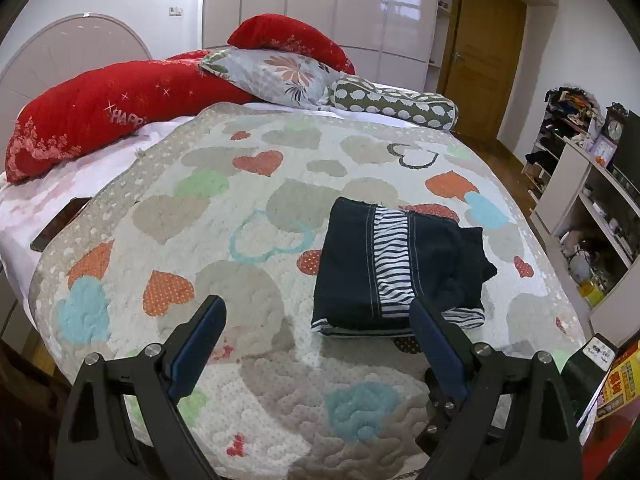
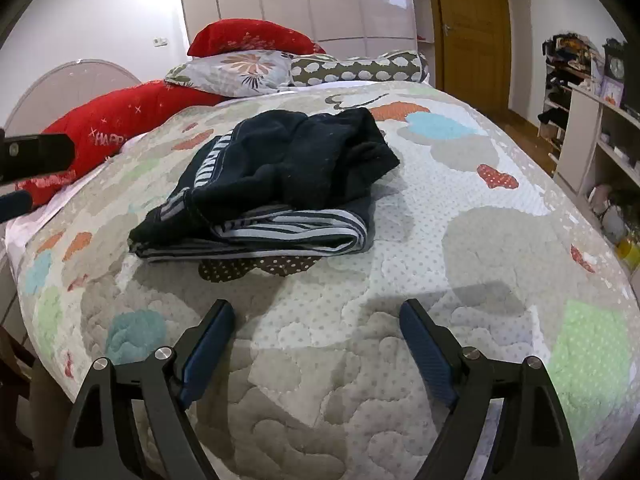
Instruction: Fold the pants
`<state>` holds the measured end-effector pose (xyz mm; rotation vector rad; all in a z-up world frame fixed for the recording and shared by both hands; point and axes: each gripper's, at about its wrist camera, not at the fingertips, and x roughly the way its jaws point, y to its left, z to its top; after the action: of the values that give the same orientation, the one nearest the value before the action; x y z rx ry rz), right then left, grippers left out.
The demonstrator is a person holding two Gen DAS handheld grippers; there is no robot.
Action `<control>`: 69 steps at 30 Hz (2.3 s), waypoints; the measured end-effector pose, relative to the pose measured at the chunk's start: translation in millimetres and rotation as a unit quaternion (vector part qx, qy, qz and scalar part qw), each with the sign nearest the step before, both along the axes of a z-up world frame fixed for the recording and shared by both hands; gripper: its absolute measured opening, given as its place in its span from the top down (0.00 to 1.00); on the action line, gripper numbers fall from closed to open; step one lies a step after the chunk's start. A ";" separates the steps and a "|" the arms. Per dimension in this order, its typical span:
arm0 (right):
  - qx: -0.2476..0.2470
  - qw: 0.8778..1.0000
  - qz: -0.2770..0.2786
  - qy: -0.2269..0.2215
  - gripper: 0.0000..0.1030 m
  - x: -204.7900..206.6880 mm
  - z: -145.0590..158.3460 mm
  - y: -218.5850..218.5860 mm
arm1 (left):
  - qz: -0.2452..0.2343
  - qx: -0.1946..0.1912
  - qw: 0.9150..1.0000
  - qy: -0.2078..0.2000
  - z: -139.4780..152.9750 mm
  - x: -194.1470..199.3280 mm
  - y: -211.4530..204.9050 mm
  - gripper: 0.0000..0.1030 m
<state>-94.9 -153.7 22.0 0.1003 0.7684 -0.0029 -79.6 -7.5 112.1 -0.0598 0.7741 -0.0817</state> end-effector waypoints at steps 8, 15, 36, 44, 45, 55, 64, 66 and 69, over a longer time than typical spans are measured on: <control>-0.029 1.000 -0.002 -0.008 0.12 -1.4 -2.9 9.3 | -0.001 -0.005 1.000 0.019 -8.2 4.0 4.9 0.10; -0.034 0.999 -0.002 -0.012 0.11 -2.0 -3.8 11.2 | -0.002 -0.009 1.000 0.028 -12.5 6.0 5.8 0.10; -0.043 0.999 0.000 -0.017 0.11 -2.1 -4.1 13.2 | 0.000 -0.014 0.998 0.054 -26.9 11.1 11.9 0.10; -0.036 0.999 0.018 0.002 0.11 2.8 2.3 8.9 | 0.000 -0.048 0.997 0.065 -34.3 23.9 31.1 0.10; -0.014 0.999 0.027 0.015 0.11 5.7 10.0 1.5 | 0.000 -0.055 0.996 0.064 -33.8 27.2 35.8 0.10; 0.205 0.978 0.014 0.046 0.11 81.1 44.9 -78.7 | -0.048 -0.151 0.980 0.124 -55.9 109.8 45.5 0.11; 0.276 0.957 0.013 0.087 0.22 150.5 3.6 -69.5 | -0.143 -0.172 0.959 0.172 -83.9 147.9 -10.9 0.39; 0.277 0.957 0.008 0.089 0.41 153.8 0.7 -66.7 | -0.161 -0.190 0.952 0.177 -80.5 145.9 -15.1 0.63; 0.295 0.950 0.029 0.096 0.59 154.8 5.1 -65.3 | -0.163 -0.191 0.953 0.168 -69.2 146.2 -15.0 0.72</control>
<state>59.9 -219.0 27.1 0.6544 0.9482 0.2787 66.6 -22.5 43.0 -0.3203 1.0955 -0.5464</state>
